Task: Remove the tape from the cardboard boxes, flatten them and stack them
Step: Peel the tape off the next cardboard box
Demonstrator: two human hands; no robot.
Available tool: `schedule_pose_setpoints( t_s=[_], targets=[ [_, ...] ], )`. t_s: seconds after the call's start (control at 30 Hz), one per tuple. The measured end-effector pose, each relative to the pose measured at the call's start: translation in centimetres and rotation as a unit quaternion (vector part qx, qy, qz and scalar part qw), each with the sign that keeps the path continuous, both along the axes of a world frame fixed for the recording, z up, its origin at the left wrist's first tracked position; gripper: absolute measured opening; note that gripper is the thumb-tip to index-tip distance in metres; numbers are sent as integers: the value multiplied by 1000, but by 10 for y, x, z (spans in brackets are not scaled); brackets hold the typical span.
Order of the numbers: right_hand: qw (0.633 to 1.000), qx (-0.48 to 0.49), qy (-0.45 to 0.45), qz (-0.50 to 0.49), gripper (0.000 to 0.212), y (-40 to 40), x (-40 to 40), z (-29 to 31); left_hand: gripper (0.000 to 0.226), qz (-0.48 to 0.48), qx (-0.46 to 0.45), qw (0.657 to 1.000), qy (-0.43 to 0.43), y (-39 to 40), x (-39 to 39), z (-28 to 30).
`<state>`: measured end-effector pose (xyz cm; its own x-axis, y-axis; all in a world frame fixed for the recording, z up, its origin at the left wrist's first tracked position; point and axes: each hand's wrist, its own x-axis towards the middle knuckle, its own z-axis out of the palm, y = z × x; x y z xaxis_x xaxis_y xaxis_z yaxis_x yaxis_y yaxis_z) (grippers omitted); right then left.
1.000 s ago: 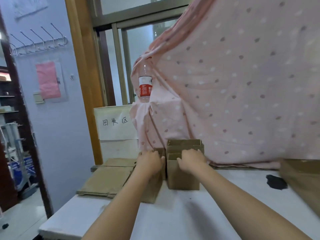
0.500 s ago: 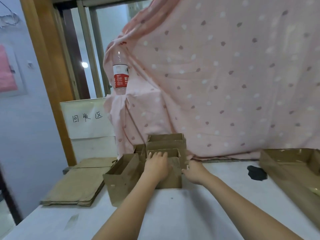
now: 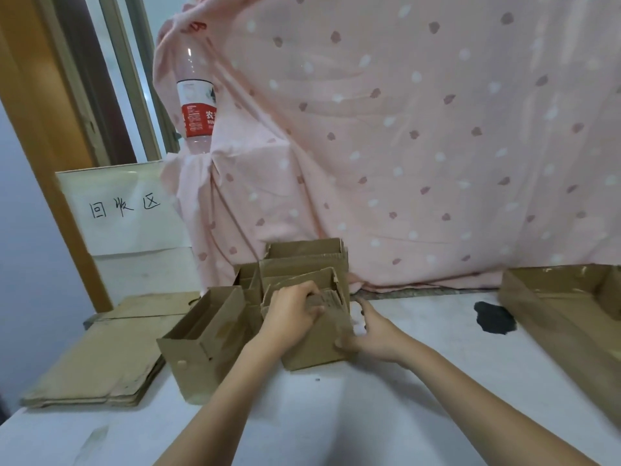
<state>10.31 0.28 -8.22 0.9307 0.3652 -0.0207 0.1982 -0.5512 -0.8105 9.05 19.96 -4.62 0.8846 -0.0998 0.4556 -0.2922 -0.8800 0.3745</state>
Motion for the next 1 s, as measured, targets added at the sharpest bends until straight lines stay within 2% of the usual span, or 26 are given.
schedule_pose_setpoints(
  t_s=[0.1,0.17,0.23,0.33,0.4,0.47,0.53,0.6,0.67,0.8,0.87,1.0],
  targets=[
    [997,69,30,31,107,-20,-3,-2,13,-39,-128,991,0,-1,-13,-1],
    [995,94,26,23,103,-32,-12,3,10,-73,-210,975,16,0,-25,-3],
    [996,85,-15,-1,97,-44,-25,13,10,-96,-267,958,48,-1,-37,-4],
    [995,41,-81,-26,107,-59,-40,20,18,-99,-297,948,64,-8,-57,1],
    [995,34,-91,-22,112,-66,-49,21,40,-88,-251,964,31,-14,-70,9],
    [994,17,-103,-19,114,-72,-55,21,63,-61,-134,989,-32,-23,-80,14],
    [994,1,-111,-16,112,-76,-60,24,77,-31,-84,993,-74,-36,-91,18],
    [994,-8,-106,-14,108,-79,-65,25,74,-37,-90,992,-84,-49,-98,19],
    [994,-14,-104,-10,105,-79,-72,28,65,-68,-52,993,-76,-61,-97,14],
    [994,-37,-101,14,87,-79,-84,31,52,-96,97,988,68,-80,-91,3],
    [995,-47,-77,30,73,-85,-88,36,56,-100,154,978,104,-85,-91,-1],
    [998,-27,-62,18,40,-100,-91,49,71,-104,214,968,73,-82,-89,-7]
  ],
)
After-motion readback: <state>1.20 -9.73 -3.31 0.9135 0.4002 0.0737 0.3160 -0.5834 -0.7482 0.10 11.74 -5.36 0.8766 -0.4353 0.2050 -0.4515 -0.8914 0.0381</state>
